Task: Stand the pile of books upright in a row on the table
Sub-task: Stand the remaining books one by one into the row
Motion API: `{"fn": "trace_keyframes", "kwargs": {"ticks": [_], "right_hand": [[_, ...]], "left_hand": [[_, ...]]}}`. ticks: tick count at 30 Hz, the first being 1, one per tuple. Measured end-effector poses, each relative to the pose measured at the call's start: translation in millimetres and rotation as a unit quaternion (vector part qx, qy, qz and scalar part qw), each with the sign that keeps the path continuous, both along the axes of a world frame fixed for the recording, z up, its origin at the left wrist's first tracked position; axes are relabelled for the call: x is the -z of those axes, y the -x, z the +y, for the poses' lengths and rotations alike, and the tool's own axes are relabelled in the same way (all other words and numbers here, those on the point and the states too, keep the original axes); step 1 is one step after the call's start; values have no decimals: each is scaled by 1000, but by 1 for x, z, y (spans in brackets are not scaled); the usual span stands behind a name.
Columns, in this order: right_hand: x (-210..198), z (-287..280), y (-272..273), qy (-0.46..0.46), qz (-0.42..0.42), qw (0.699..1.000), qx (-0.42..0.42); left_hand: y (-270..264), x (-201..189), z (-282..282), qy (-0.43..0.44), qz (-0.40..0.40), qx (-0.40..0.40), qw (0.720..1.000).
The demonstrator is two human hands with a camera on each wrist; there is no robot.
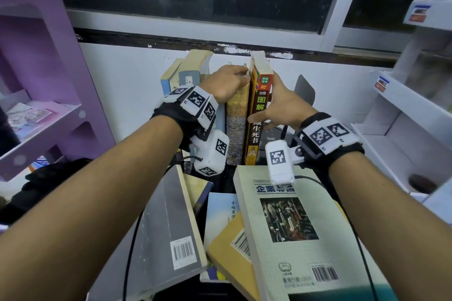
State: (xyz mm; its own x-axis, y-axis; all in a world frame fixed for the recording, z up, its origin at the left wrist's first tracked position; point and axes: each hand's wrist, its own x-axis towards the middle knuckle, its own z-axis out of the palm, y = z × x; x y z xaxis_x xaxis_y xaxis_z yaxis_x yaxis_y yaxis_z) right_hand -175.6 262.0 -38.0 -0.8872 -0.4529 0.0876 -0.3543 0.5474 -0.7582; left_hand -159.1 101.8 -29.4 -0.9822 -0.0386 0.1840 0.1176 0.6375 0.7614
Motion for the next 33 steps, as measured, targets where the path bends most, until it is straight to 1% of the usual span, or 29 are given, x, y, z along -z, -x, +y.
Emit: {"fn": "trace_keyframes", "kwargs": {"ticks": [8, 12, 15, 29, 33], "right_hand": [[8, -7, 5, 24, 3, 1000, -4], [12, -8, 9, 45, 2, 999, -9], [15, -9, 13, 50, 3, 999, -6], [16, -7, 9, 22, 23, 999, -9], [16, -7, 8, 20, 22, 1000, -6]], "left_hand": [[-2, -2, 1, 1, 8, 4, 1000], [-4, -2, 1, -40, 11, 13, 999], [-3, -2, 1, -47, 11, 11, 999], [-3, -2, 3, -12, 4, 2, 1000], [-9, -3, 6, -14, 14, -7, 1000]]}}
